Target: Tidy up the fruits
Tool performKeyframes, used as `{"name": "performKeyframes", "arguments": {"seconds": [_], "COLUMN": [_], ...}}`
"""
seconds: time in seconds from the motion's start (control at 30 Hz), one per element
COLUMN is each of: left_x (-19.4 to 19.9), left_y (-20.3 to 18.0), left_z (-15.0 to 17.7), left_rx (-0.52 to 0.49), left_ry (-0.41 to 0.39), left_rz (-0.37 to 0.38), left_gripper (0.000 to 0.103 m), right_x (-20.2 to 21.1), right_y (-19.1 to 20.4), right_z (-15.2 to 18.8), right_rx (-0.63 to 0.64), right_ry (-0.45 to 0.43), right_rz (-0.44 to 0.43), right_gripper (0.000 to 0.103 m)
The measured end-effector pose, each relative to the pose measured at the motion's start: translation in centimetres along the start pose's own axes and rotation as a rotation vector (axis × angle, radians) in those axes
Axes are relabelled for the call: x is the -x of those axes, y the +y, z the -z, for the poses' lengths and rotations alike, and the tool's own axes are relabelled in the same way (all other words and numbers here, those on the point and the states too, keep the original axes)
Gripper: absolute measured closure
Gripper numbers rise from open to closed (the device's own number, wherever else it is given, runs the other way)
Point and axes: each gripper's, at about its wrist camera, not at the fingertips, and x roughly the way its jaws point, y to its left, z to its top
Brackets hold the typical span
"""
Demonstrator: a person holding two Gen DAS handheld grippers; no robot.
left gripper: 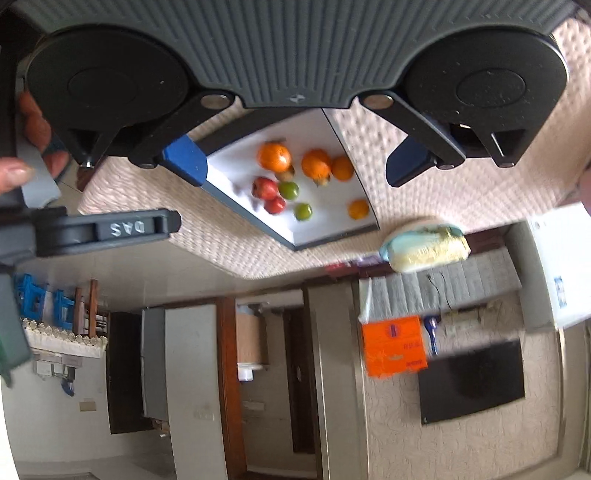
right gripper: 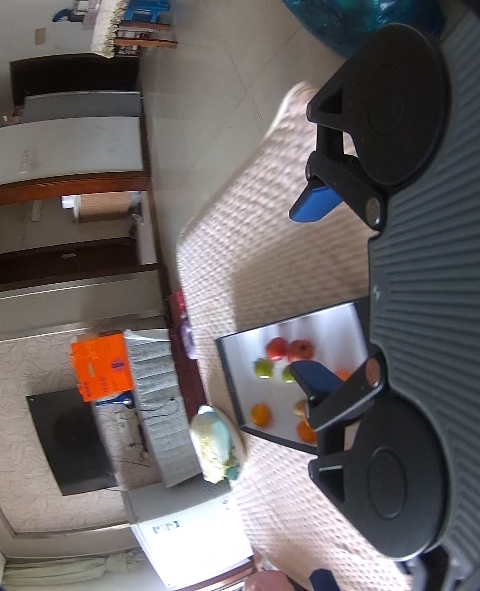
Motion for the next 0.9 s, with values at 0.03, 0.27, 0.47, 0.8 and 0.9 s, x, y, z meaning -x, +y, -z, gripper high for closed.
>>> {"name": "performKeyframes", "arguments": {"seconds": [0.03, 0.27, 0.47, 0.8, 0.9], "left_x": [0.1, 0.4, -0.8, -3.0, -3.4], "left_y": [0.2, 1.0, 1.5, 1.7, 1.6], "left_z": [0.0, 0.6, 0.9, 1.8, 1.9], "left_rx": [0.013, 0.068, 0.084, 0.082, 0.080], "left_ry": [0.012, 0.047, 0.087, 0.145, 0.154], "left_rz": [0.000, -0.009, -0.024, -0.038, -0.041], "left_gripper": [0.000, 0.000, 0.000, 0.000, 0.000], "right_x": [0.4, 1.7, 0.9, 0.3, 0.1], "right_y": [-0.1, 0.7, -0.2, 0.3, 0.2], "right_z": [0.3, 2.5, 3.8, 4.5, 4.5], "right_rx": [-0.002, 0.127, 0.144, 0.187, 0.190], "right_ry": [0.013, 0.107, 0.202, 0.230, 0.240], "right_rz": [-0.006, 0.057, 0.080, 0.067, 0.068], "right_gripper": [0.020, 0.018, 0.018, 0.018, 0.018]}}
